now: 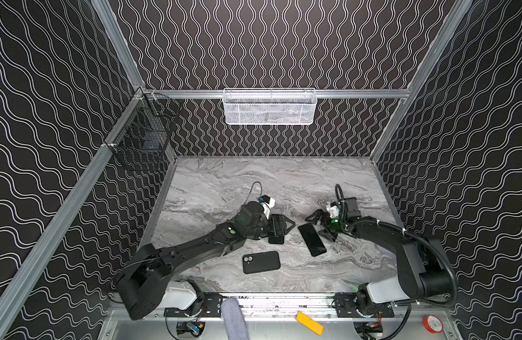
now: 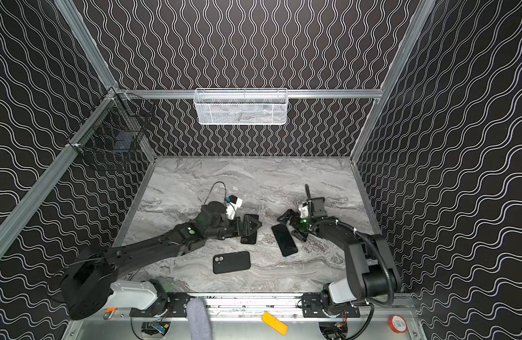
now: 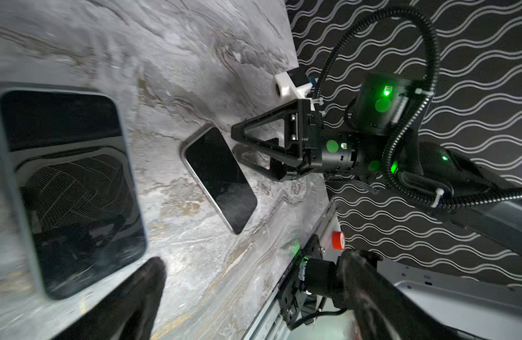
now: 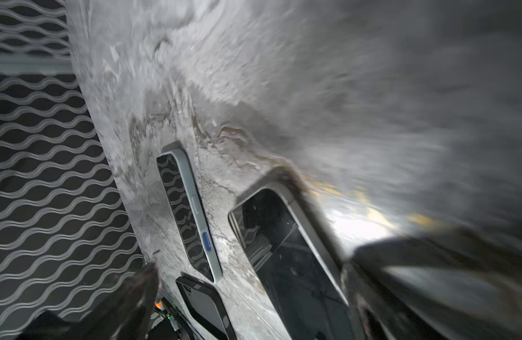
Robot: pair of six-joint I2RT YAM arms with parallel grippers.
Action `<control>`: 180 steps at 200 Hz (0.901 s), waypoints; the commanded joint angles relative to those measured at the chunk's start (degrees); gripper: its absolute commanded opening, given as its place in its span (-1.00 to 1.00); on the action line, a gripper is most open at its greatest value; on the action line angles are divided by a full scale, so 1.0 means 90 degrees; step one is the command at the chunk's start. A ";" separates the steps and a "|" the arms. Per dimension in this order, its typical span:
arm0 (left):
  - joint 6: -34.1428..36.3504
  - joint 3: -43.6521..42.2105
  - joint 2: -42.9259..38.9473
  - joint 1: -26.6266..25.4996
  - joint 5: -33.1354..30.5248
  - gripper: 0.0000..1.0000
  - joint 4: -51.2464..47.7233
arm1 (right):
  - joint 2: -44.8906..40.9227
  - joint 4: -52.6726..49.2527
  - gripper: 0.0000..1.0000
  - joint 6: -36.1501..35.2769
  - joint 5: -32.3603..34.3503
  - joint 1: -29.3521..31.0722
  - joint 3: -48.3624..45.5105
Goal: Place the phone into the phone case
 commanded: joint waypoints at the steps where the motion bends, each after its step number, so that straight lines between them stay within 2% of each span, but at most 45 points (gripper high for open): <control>1: 0.0326 -0.0126 -0.0426 0.0338 -0.0263 0.97 -0.0768 | 0.0328 -0.0029 0.99 -0.0165 0.0514 0.0336 0.0284; 36: 0.0584 -0.0293 -0.1285 0.1053 -0.0311 0.97 -0.1411 | -0.0140 -0.0332 0.99 -0.0270 0.1260 0.0642 0.0539; 62: 0.0927 -0.0206 -0.1842 0.1657 -0.0223 0.97 -0.2013 | -0.0442 -0.1158 0.99 -0.0563 0.1779 0.1326 0.1277; 88: 0.1340 0.0071 -0.2405 0.2125 -0.0443 0.97 -0.2845 | -0.0445 -0.1226 0.99 -0.0154 0.1478 0.2007 0.1318; 118: 0.1782 0.0420 -0.3022 0.2241 -0.1237 0.97 -0.3749 | -0.0237 -0.0601 0.99 0.0392 0.0918 0.2580 0.0851; 131: 0.1864 0.0456 -0.3216 0.2244 -0.1438 0.97 -0.3882 | 0.0035 -0.0578 0.99 0.0434 0.0942 0.2822 0.0935; 180: 0.1855 0.0380 -0.3350 0.2277 -0.1284 0.97 -0.3898 | 0.0964 -0.0664 0.99 0.0335 0.1463 0.3075 0.1721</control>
